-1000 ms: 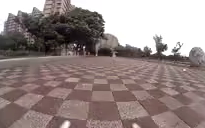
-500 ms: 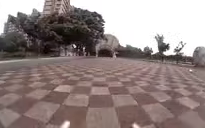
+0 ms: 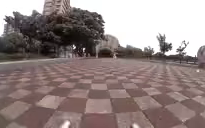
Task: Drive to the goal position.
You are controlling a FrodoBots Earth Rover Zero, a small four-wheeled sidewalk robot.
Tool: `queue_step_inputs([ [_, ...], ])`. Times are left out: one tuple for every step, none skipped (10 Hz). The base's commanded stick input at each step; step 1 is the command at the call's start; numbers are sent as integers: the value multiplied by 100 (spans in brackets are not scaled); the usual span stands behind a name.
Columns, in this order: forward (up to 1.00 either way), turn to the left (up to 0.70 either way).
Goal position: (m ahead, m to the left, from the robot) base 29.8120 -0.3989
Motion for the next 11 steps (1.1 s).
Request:
queue_step_inputs([
  [100, 0],
  [100, 0],
  [100, 0],
  [100, 0],
  [100, 0],
  [100, 0],
  [100, 0],
  [100, 0],
  [100, 0],
  [100, 0],
  [100, 0],
])
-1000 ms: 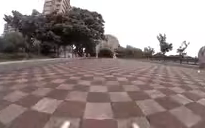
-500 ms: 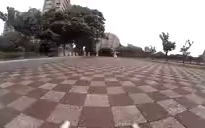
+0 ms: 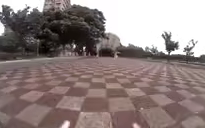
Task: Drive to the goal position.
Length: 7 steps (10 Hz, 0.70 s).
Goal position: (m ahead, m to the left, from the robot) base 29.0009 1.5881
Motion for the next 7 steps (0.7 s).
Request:
queue_step_inputs([
  [100, 0],
  [100, 0],
  [100, 0],
  [100, 0],
  [100, 0],
  [100, 0],
  [100, 0],
])
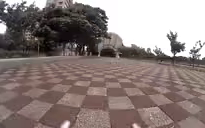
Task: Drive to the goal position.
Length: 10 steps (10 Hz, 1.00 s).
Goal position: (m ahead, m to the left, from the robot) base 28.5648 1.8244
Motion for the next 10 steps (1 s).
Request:
queue_step_inputs([
  [100, 0],
  [100, 0],
  [100, 0],
  [100, 0],
  [100, 0],
  [100, 0],
  [100, 0],
  [100, 0],
  [100, 0],
  [100, 0],
])
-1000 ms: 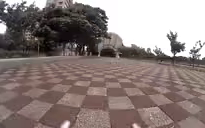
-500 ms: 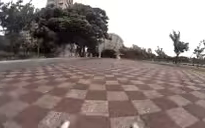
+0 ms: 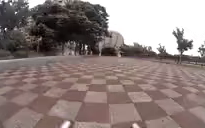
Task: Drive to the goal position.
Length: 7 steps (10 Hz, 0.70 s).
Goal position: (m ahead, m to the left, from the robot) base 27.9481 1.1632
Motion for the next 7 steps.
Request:
queue_step_inputs([
  [100, 0],
  [100, 0],
  [100, 0],
  [100, 0],
  [100, 0],
  [100, 0],
  [100, 0],
])
